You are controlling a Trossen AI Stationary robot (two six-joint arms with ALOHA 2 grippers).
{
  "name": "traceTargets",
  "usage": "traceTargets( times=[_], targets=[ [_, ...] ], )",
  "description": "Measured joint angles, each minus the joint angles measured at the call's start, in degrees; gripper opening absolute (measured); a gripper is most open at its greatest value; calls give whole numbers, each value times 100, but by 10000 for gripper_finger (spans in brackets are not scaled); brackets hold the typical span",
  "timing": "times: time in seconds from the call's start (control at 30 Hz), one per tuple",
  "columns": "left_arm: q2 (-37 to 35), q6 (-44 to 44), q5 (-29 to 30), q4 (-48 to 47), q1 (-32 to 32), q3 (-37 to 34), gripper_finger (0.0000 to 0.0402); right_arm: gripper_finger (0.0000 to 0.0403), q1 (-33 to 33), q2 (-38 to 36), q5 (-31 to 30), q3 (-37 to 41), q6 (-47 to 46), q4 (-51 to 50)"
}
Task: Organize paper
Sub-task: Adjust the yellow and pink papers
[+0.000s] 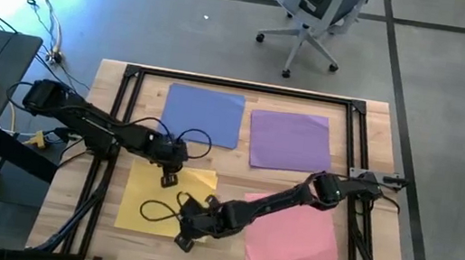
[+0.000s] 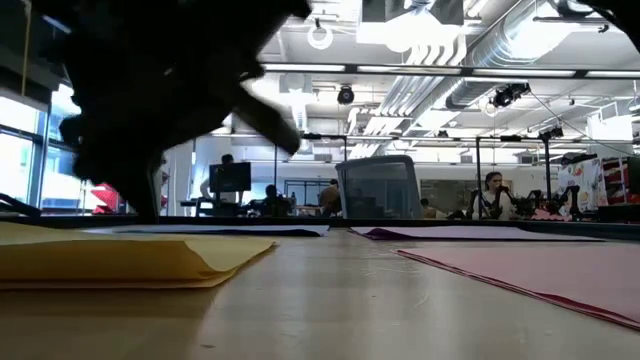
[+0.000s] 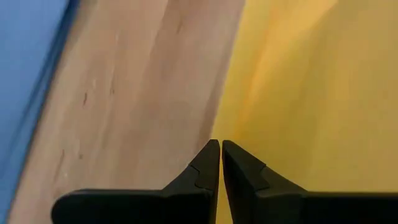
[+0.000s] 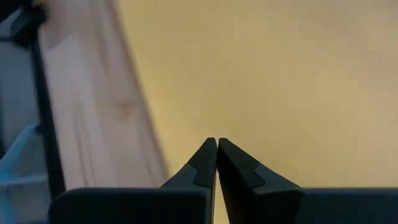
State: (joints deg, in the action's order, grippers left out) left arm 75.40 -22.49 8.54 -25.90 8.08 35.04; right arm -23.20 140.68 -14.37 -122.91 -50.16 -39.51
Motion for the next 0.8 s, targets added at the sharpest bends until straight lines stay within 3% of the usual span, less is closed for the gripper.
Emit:
traceTargets(
  times=[0.2,0.33,0.6,0.8],
  targets=[
    [-252,-932,873,-1613,406,690,0,0,29,-327,-97,-5,-767,-1821],
    [-270,-1629,1021,-2086,492,526,0,0,142,-212,87,38,-961,-2831],
    [-224,-1739,530,-1014,417,-558,0,0,603,-225,669,1013,-361,-1753],
    [-213,-1498,353,-153,610,-876,0,0,752,-214,730,1113,57,-1176]
  ],
)
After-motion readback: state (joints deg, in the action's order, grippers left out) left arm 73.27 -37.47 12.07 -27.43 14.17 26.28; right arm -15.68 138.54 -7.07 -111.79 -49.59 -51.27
